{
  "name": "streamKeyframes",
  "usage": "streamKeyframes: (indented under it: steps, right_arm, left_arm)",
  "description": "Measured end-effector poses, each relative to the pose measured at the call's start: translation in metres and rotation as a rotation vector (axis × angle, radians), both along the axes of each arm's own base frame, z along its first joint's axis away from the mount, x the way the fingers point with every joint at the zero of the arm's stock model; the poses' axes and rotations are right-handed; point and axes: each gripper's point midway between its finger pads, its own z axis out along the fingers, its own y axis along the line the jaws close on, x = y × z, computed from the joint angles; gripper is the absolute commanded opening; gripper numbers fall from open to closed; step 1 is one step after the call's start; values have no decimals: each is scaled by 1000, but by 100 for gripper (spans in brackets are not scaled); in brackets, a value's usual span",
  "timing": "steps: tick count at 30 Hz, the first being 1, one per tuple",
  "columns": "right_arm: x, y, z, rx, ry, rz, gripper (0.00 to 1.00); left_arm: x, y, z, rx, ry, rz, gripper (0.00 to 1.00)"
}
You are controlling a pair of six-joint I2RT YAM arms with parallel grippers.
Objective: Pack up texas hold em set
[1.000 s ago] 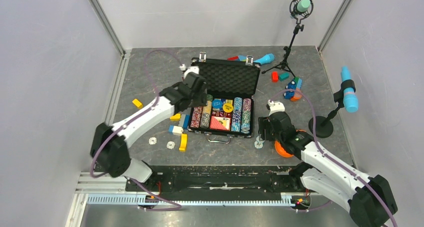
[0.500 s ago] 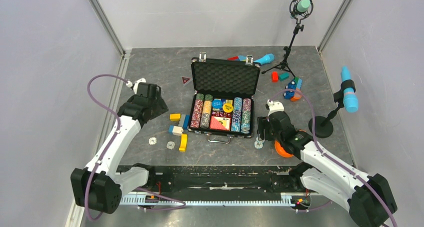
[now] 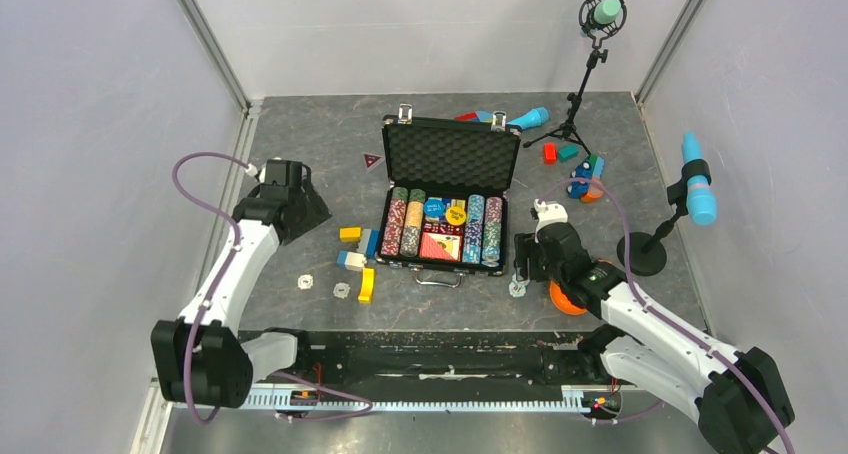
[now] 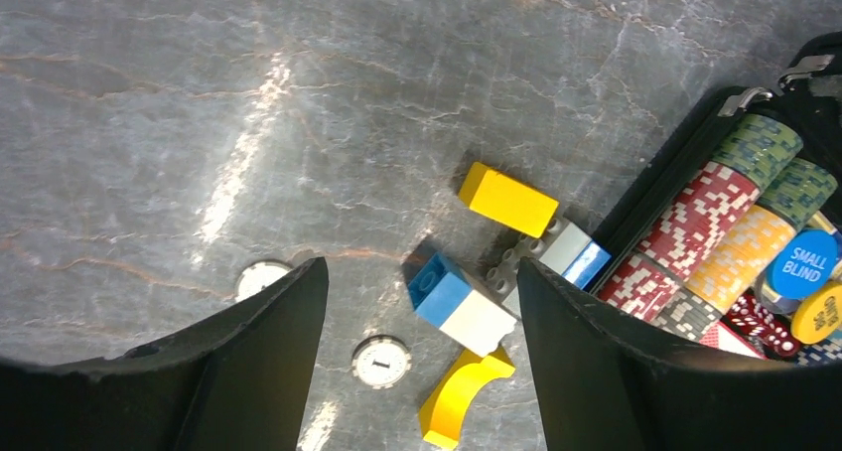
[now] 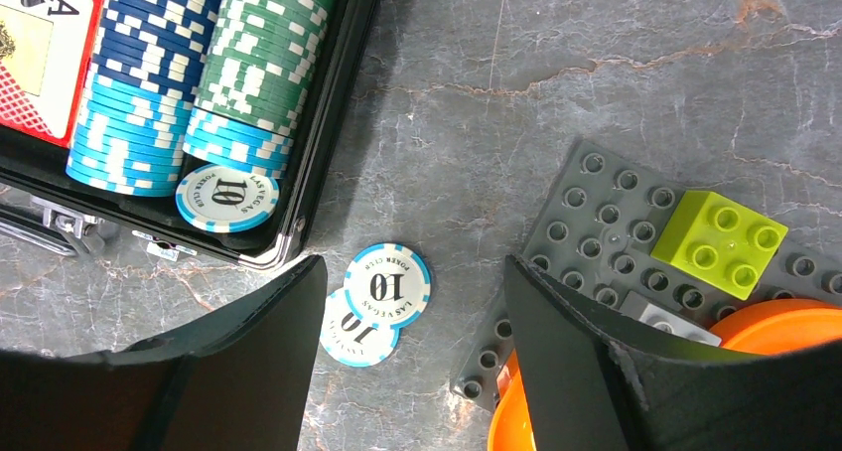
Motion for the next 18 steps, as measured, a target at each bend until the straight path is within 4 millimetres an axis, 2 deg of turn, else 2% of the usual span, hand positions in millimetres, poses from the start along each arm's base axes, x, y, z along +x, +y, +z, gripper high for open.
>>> streamKeyframes:
  steps: [5, 9, 14, 18]
  right_arm:
    - [0, 0, 0, -1, 1, 1, 69]
    - [-1, 0, -3, -6, 13, 3, 69]
    - [-1, 0, -5, -10, 20, 2, 69]
    - [-1, 0, -5, -9, 20, 2, 69]
  left_arm:
    - [23, -11, -8, -41, 13, -27, 78]
    - [49, -21, -12, -70, 9, -50, 79]
    - [91, -35, -13, -88, 0, -77, 82]
    - [137, -54, -16, -94, -9, -112, 86]
